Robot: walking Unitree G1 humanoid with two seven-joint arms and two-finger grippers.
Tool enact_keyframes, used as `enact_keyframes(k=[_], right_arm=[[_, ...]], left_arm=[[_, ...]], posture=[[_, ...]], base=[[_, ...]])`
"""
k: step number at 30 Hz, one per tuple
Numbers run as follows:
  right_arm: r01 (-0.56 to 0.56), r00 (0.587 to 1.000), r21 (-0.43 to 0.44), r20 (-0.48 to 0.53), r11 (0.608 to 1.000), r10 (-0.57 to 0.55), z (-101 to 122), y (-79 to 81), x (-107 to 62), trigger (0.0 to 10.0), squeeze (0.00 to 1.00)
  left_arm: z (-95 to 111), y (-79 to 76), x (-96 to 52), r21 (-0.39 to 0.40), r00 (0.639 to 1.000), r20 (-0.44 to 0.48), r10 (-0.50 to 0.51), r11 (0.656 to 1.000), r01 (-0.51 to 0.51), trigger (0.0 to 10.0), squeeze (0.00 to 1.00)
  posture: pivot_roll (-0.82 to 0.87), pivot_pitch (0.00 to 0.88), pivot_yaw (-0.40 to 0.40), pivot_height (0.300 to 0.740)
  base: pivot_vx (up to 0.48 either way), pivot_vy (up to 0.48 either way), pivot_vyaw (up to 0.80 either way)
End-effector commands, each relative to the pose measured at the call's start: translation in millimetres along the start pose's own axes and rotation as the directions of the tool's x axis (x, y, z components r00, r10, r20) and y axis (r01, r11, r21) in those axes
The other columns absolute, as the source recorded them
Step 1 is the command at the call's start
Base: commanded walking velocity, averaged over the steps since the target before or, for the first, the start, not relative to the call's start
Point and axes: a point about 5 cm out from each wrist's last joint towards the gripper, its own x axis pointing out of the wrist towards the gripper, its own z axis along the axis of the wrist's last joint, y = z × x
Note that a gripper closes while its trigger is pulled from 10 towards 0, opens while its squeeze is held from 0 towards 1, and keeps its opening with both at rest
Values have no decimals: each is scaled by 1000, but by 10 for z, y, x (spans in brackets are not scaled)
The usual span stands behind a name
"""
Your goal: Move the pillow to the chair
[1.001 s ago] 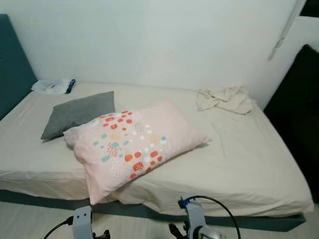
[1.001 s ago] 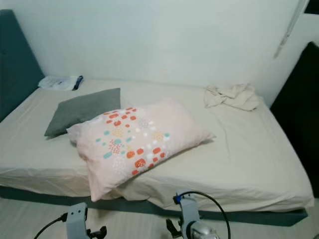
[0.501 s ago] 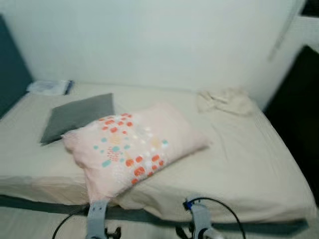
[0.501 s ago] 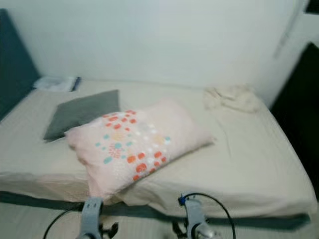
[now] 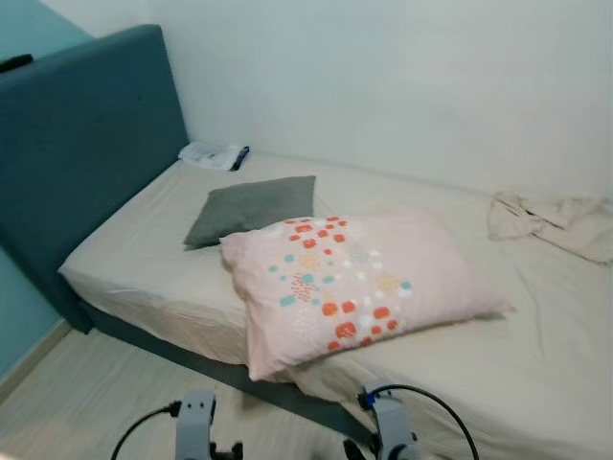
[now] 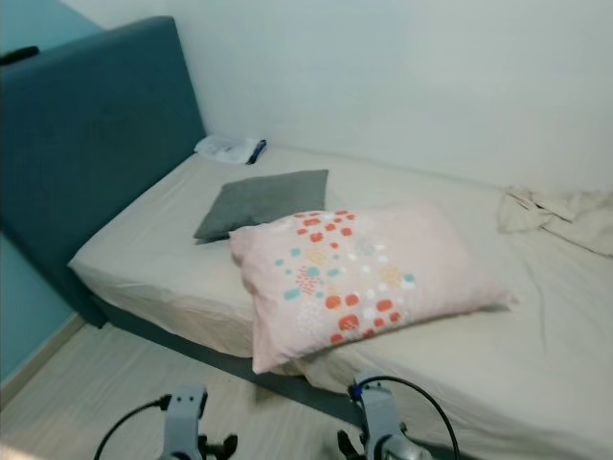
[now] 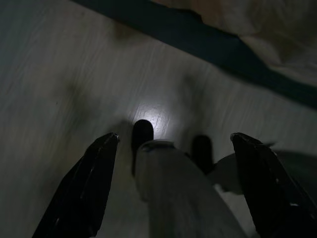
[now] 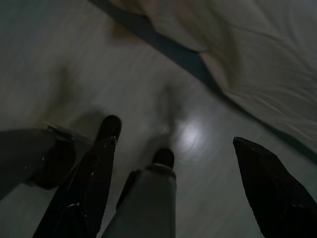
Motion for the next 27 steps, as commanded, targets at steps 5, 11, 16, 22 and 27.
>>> enact_keyframes(k=[5, 11, 16, 22, 27], right_arm=[[53, 998, -20, -40, 998, -54, -78, -96, -26, 10000, 0], [70, 996, -15, -47, 997, -71, -61, -130, -29, 10000, 0], [86, 995, -8, -41, 996, -87, -29, -160, -29, 10000, 0], [109, 994, -6, -25, 994, -109, 4, -192, -32, 10000, 0], [95, 995, -31, -26, 995, -96, 28, -171, -23, 10000, 0]], left_arm=[[24, -44, 18, -6, 1000, 5, -8, 1000, 8, 10000, 0], [41, -53, 22, -23, 1000, 17, -12, 1000, 12, 10000, 0], [59, -83, 34, -14, 1000, 17, -23, 1000, 23, 10000, 0], [61, -103, 39, -13, 999, 16, -28, 1000, 28, 10000, 0], [60, -122, 43, -27, 999, 18, -36, 999, 36, 10000, 0]], posture=[[-35, 13, -44, 738], [-39, 6, -47, 738], [-40, 0, -48, 738], [-43, 0, -50, 738], [-35, 0, -64, 738]], base=[[0, -94, 0], [0, 0, -513], [0, 0, -769], [0, 0, -492], [0, -69, 0]])
